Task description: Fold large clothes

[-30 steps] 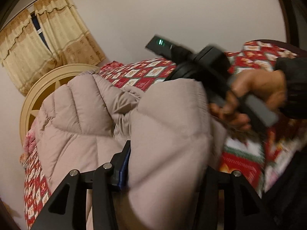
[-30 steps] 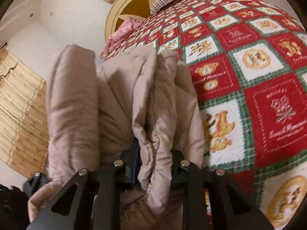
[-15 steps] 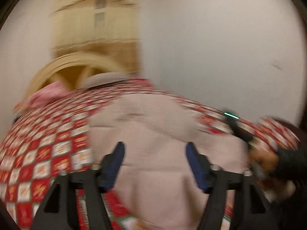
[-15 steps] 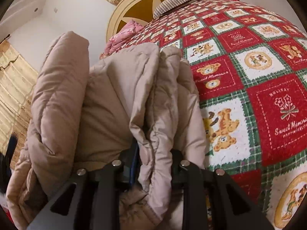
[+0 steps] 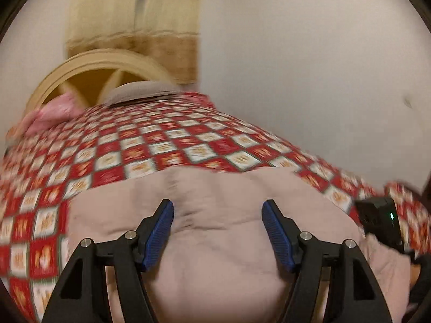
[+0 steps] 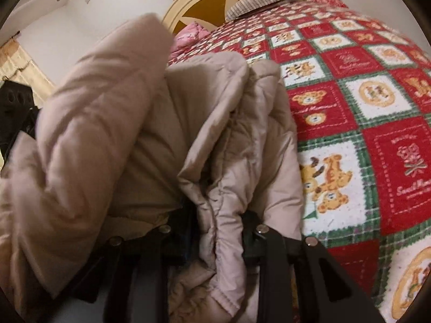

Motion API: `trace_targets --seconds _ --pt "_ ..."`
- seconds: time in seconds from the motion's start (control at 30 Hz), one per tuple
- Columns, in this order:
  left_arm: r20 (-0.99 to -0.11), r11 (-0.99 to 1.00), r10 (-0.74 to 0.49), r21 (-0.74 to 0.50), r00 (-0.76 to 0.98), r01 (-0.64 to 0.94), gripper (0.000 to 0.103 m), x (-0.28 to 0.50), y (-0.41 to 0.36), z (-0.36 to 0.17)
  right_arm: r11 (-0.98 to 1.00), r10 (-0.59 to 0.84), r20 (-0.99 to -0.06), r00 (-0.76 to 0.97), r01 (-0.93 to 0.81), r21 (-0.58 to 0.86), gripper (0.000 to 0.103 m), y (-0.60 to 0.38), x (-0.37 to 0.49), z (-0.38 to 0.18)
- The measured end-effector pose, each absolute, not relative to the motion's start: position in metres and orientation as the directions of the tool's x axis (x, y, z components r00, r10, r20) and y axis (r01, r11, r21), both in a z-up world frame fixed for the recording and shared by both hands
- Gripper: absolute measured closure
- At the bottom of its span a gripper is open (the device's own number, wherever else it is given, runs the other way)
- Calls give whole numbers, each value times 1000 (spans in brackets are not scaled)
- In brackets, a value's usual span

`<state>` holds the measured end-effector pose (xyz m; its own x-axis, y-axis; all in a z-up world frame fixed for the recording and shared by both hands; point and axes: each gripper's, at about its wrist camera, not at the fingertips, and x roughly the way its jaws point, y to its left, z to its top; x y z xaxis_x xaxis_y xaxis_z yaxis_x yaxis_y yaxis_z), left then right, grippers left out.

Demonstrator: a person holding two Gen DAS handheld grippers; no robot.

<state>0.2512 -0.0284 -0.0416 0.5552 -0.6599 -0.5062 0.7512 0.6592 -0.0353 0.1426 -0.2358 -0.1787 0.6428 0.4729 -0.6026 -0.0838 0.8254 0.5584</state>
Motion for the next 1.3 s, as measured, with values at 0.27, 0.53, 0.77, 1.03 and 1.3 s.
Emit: trace_targets --seconds 0.27,0.53,0.77,1.03,1.3 --pt "-640 551 -602 99 478 828 34 237 -95 -77 770 551 -557 621 -122 626 75 -242 152 -193" --pt "-704 582 -526 110 476 806 32 248 -105 -105 732 557 -527 642 -81 676 79 -257 151 -198" --pt "-718 580 -487 160 498 799 32 245 -111 -114 772 499 -564 658 -42 634 78 -274 135 -188" --pt "-714 581 -478 180 512 794 32 243 -113 -117 802 355 -461 814 -12 597 53 -318 90 -119" --pt "-714 583 -472 186 516 791 32 242 -113 -118 859 379 -613 693 -18 511 57 -276 119 -140"
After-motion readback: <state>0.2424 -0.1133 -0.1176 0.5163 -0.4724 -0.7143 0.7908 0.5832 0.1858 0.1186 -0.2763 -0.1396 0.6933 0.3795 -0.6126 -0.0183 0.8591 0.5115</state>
